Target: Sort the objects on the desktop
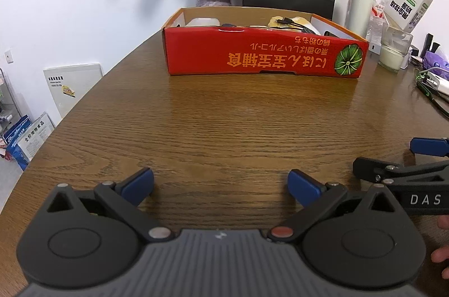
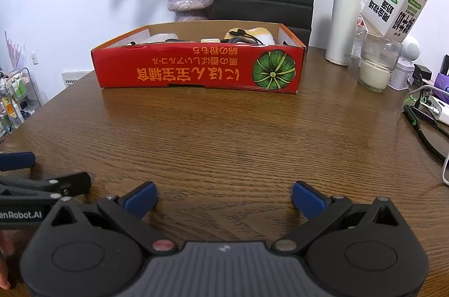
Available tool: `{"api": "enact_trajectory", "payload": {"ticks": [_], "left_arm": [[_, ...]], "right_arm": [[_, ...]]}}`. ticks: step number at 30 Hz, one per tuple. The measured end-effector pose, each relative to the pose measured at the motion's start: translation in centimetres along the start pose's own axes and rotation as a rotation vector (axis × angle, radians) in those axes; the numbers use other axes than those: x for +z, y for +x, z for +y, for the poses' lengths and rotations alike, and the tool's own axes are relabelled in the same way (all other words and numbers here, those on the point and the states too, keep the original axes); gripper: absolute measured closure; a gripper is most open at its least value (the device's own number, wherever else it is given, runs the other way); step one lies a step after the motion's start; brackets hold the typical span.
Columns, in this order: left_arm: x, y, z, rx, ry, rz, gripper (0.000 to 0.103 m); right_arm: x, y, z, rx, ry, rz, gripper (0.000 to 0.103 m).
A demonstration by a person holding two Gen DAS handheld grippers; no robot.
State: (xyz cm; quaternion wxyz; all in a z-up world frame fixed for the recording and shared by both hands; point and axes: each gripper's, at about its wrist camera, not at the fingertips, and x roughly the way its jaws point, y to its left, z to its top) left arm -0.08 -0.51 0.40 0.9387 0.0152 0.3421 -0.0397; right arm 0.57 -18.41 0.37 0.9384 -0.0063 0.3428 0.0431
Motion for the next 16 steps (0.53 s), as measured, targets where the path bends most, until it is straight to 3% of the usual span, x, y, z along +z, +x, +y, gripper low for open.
{"api": "enact_trajectory", "payload": {"ticks": [16], "left_arm": [[0.03, 0.03, -0.20, 0.013, -0.009, 0.000, 0.000]], "right_arm": [[0.02, -0.03, -0.10, -0.010, 0.010, 0.000, 0.000]]}}
